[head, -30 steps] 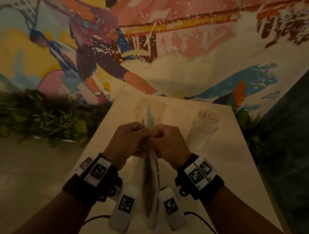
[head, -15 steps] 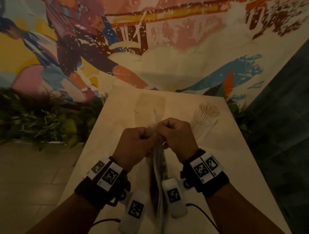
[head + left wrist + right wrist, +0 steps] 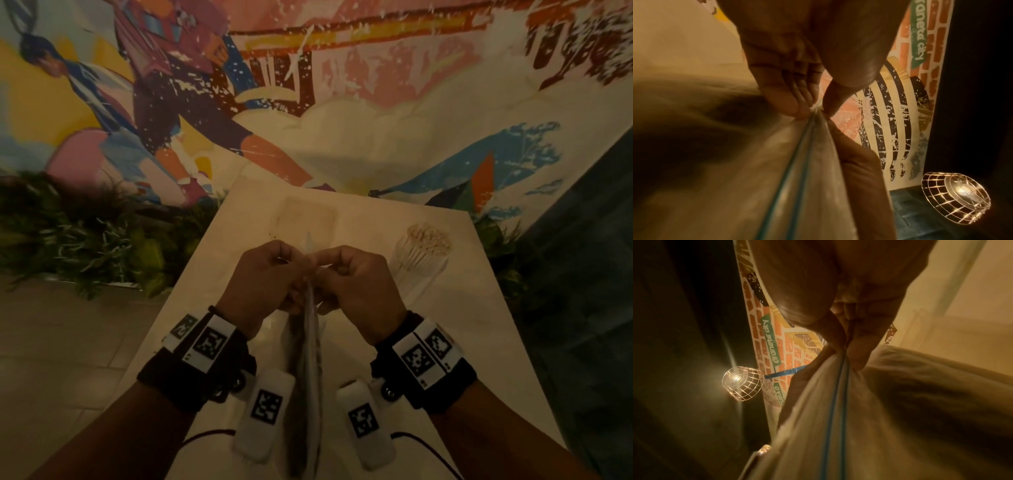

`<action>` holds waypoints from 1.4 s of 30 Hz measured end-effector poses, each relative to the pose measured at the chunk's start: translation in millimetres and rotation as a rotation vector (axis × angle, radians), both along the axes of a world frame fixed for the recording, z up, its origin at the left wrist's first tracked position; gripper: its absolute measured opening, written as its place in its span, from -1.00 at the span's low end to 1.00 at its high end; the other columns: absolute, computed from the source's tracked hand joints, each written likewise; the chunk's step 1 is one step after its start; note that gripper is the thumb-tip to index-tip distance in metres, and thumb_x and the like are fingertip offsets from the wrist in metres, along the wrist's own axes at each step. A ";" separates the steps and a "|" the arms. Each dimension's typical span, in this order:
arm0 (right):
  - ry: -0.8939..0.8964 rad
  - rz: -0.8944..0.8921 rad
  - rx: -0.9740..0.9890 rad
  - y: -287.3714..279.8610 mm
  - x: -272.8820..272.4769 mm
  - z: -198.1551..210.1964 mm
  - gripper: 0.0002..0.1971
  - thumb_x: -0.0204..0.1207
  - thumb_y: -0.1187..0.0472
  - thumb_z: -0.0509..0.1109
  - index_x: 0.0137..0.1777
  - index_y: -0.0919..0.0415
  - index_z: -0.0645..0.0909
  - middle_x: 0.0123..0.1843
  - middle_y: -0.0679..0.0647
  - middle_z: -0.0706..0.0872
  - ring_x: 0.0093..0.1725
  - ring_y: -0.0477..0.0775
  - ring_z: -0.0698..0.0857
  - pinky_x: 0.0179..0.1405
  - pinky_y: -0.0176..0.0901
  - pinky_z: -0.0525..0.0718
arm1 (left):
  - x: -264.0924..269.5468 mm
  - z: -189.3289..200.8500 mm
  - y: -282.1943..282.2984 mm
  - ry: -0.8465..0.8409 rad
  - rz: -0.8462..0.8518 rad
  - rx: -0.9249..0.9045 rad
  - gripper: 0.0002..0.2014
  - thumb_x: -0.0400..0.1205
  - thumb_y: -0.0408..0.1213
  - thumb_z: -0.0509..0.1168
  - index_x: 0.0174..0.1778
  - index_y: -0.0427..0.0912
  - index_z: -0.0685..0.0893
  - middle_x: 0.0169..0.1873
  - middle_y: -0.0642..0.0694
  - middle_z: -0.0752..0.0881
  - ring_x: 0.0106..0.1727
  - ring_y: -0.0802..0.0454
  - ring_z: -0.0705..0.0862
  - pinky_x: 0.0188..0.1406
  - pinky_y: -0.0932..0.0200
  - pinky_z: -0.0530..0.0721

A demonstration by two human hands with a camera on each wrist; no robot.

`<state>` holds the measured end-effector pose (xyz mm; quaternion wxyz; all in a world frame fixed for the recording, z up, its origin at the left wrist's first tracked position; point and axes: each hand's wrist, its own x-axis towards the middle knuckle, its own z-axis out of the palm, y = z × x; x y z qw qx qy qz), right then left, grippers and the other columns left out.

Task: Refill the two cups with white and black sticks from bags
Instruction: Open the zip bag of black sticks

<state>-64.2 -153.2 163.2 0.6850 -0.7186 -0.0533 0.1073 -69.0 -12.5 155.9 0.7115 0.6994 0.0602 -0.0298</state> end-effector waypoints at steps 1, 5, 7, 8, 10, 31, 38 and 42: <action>0.012 0.017 0.003 -1.3 1.3 1.3 -0.92 0.52 0.44 0.38 -0.07 0.30 0.68 -0.36 0.17 0.78 -0.47 0.04 0.75 -0.55 -0.23 0.68 | 0.6 -0.3 0.5 -0.006 0.008 -0.005 -0.85 0.57 -0.27 0.37 -0.26 -0.25 0.62 -0.55 -0.12 0.68 -0.58 -0.02 0.65 -0.52 0.16 0.62; -0.003 0.122 -0.116 -11.1 6.8 4.7 -0.95 0.50 0.33 0.44 -0.14 0.20 0.71 -0.25 0.25 0.79 -0.39 0.06 0.75 -0.51 -0.24 0.67 | 5.0 -1.2 1.0 -0.018 -0.016 -0.032 -0.84 0.59 -0.31 0.33 -0.30 -0.25 0.66 -0.56 -0.06 0.67 -0.51 -0.02 0.66 -0.49 0.15 0.61; -0.043 0.126 -0.155 -13.7 9.3 5.0 -0.95 0.50 0.33 0.44 -0.17 0.21 0.71 -0.30 0.24 0.76 -0.46 0.01 0.69 -0.55 -0.25 0.63 | 5.8 -2.4 0.7 0.006 -0.046 -0.080 -0.81 0.59 -0.27 0.33 -0.32 -0.24 0.66 -0.54 -0.08 0.65 -0.48 -0.03 0.63 -0.47 0.13 0.59; -0.046 0.117 -0.147 -14.7 10.5 5.0 -0.93 0.51 0.36 0.42 -0.18 0.25 0.71 -0.34 0.23 0.74 -0.51 -0.01 0.65 -0.59 -0.26 0.59 | 5.8 -3.7 0.5 0.024 -0.055 -0.107 -0.79 0.59 -0.26 0.33 -0.35 -0.22 0.65 -0.55 -0.08 0.63 -0.49 -0.02 0.59 -0.46 0.14 0.58; -0.030 0.107 -0.129 -15.1 12.2 4.6 -0.90 0.51 0.41 0.38 -0.20 0.31 0.70 -0.41 0.22 0.68 -0.58 -0.02 0.59 -0.64 -0.26 0.53 | 4.8 -5.7 -0.4 0.057 -0.065 -0.150 -0.76 0.56 -0.22 0.34 -0.44 -0.16 0.61 -0.56 -0.07 0.57 -0.51 0.02 0.53 -0.48 0.16 0.55; 0.218 0.024 0.148 -5.0 0.7 -22.8 -0.72 0.67 0.09 0.19 -0.21 0.24 0.53 -0.37 0.12 0.58 -0.44 0.11 0.56 -0.45 -0.13 0.57 | -0.6 -19.2 4.3 0.162 -0.016 -0.357 -0.61 0.73 -0.18 0.06 0.19 -0.46 0.60 -0.03 -0.37 0.73 -0.08 -0.25 0.72 -0.08 -0.08 0.73; 0.012 0.009 -0.174 -4.1 -7.7 -18.1 -0.95 0.53 0.34 0.39 -0.15 0.23 0.60 -0.38 0.22 0.73 -0.53 0.08 0.68 -0.55 -0.16 0.64 | -5.0 -10.6 -2.6 0.066 -0.044 -0.085 -0.61 0.52 -0.09 0.38 0.00 -0.38 0.55 -0.19 -0.33 0.76 -0.24 -0.21 0.74 -0.19 -0.06 0.74; 0.081 -0.017 -0.082 -6.5 -8.4 -19.3 -0.90 0.52 0.37 0.41 -0.02 0.41 0.61 -0.30 0.31 0.75 -0.45 0.18 0.71 -0.47 -0.09 0.71 | -13.5 -7.9 0.6 0.135 -0.205 0.011 -0.72 0.56 -0.18 0.35 -0.08 -0.39 0.67 -0.19 -0.43 0.76 -0.15 -0.40 0.75 -0.04 -0.26 0.75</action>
